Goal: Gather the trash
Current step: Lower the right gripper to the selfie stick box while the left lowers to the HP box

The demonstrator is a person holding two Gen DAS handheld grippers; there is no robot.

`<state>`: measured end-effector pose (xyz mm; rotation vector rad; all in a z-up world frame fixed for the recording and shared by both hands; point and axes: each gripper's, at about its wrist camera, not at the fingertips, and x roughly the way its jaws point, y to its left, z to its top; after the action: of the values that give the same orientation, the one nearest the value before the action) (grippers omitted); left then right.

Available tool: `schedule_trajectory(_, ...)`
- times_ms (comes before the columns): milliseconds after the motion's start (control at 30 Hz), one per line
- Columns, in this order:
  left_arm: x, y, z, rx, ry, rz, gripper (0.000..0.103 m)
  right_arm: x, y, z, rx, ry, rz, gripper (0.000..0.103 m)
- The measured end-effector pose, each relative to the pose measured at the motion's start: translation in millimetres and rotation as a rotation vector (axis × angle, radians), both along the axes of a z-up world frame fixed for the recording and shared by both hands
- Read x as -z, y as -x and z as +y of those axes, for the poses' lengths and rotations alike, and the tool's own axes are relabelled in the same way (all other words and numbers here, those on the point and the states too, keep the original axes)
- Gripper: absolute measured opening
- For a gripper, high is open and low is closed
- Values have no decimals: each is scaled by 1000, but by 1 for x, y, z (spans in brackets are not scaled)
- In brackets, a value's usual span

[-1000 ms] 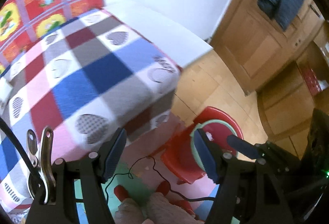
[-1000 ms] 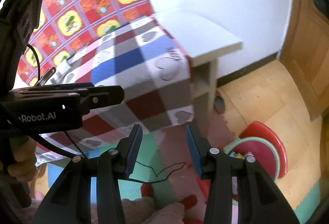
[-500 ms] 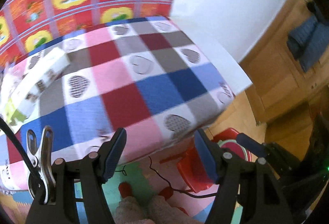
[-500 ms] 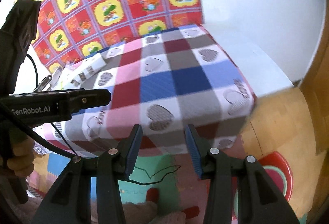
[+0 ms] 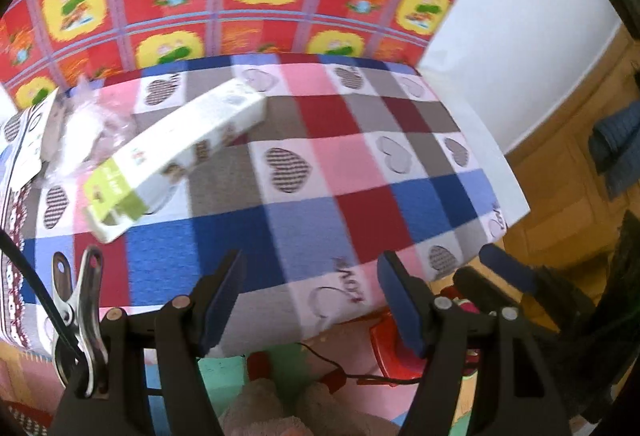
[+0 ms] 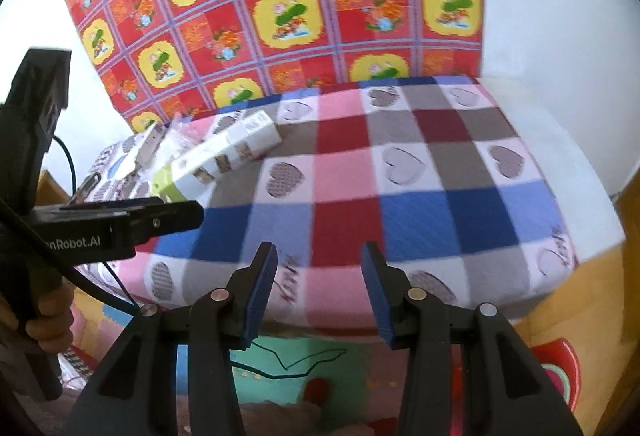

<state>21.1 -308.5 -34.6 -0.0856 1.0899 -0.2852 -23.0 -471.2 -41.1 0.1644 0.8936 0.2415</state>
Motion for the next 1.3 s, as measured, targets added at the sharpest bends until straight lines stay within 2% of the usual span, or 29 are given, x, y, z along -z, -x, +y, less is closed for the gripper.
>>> schedule_trajectory(300,-4,-19,65,-135,-15,-20,72,-5,-39,45,-74,-7,-10,45)
schedule_trajectory(400,-1,-24,83,-187,-13,-4,78,-6,-56,55,-105,-1,-10,45)
schedule_trajectory(567,6,-32,109,-279,5,15,78,1,-89,68,-161,-13,21,45)
schedule_trajectory(733,13,-42,129,-380,12,36,78,11,-122,83,-258,-6,38,50)
schedule_trajectory(967,21,-56,146,-503,6,41,80,25,-174,101,-366,-4,64,52)
schedule_trajectory(1300,17,-69,176,-647,-47,29,80,35,-212,119,-473,-25,66,52)
